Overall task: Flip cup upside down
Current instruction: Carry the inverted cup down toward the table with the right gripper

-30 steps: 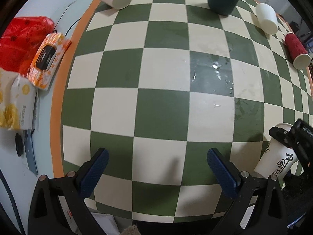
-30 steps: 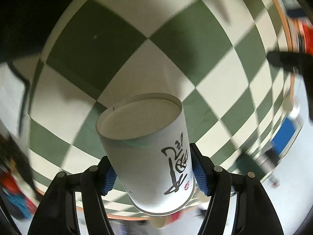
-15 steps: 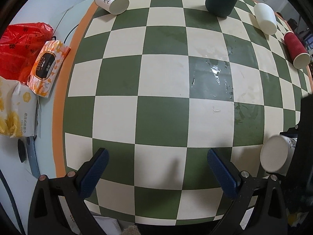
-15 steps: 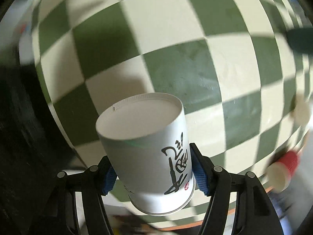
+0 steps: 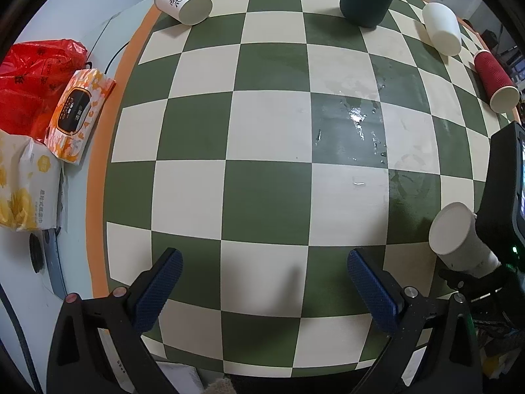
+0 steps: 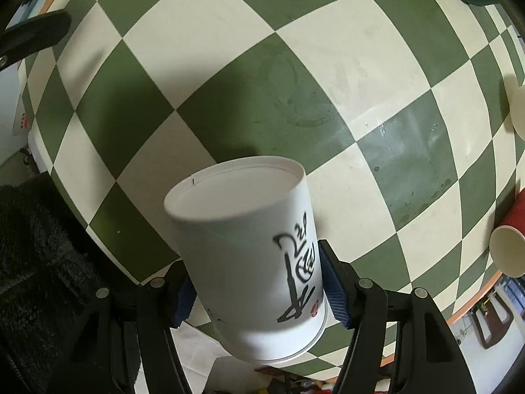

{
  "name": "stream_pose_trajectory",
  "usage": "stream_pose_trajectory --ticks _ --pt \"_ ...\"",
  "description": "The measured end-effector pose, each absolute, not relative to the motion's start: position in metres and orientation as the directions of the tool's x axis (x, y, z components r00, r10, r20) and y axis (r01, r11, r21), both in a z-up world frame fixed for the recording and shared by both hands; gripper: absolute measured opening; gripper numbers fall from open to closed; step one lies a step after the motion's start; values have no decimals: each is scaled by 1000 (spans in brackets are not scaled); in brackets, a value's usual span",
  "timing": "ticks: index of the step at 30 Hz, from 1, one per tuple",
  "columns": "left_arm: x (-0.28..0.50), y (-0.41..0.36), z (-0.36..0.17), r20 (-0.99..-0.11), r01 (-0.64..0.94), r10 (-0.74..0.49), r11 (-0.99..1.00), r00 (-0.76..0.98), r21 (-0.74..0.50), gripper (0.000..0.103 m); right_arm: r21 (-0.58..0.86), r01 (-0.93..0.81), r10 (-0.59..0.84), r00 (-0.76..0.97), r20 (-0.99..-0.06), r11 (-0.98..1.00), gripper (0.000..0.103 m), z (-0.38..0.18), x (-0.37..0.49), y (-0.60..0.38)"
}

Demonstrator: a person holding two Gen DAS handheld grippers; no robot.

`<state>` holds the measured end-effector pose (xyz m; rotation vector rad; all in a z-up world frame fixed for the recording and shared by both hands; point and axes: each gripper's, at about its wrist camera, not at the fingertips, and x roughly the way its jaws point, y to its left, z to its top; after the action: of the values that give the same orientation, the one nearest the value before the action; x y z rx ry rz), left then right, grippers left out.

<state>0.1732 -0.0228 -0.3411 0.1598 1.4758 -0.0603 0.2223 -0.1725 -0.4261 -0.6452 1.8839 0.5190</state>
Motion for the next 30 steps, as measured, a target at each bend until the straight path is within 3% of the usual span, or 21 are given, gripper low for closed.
stream_pose_trajectory --ticks 17,21,30 --pt "168 -24 -340 -993 138 66 987 102 80 103 46 -553 -175 -340 -924 832 70 -452 217 -175" --pt "165 -27 -338 -992 145 68 986 108 83 103 65 -527 -145 -349 -926 848 84 -441 220 -176" --pt "163 -34 -332 -991 152 66 985 117 83 103 70 -500 -119 -335 -935 863 84 -431 237 -174"
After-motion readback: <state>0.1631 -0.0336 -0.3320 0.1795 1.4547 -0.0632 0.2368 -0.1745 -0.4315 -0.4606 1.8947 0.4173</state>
